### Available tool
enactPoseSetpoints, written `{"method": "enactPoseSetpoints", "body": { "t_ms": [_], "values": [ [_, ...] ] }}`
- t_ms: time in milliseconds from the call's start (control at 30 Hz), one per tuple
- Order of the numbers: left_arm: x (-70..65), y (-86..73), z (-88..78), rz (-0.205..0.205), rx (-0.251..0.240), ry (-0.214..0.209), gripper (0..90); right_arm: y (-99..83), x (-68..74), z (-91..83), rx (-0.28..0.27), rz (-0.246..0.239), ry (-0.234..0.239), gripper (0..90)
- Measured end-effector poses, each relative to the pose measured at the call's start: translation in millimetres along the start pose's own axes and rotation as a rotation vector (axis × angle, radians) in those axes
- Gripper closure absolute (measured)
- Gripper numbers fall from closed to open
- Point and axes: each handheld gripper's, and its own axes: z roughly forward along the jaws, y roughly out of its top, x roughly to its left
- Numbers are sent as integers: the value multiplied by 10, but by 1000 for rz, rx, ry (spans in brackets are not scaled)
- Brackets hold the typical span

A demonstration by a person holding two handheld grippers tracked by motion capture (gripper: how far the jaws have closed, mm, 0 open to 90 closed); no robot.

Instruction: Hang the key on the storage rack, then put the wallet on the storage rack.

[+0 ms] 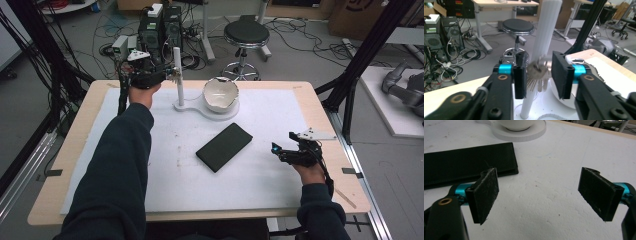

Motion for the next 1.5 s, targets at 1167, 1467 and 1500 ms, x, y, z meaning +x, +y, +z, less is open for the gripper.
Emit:
{"method": "enactPoseSetpoints", "body": {
  "t_ms": [1167,1467,1500],
  "values": [
    [-211,-1137,-895,80,-13,-68,173,78,65,173,50,-4,39,168],
    [-325,-1430,-955,85,54,-135,188,83,123,464,140,-6,129,195],
    [-347,-1478,-957,83,64,-143,190,78,133,513,152,-11,138,195]
  ]
}}
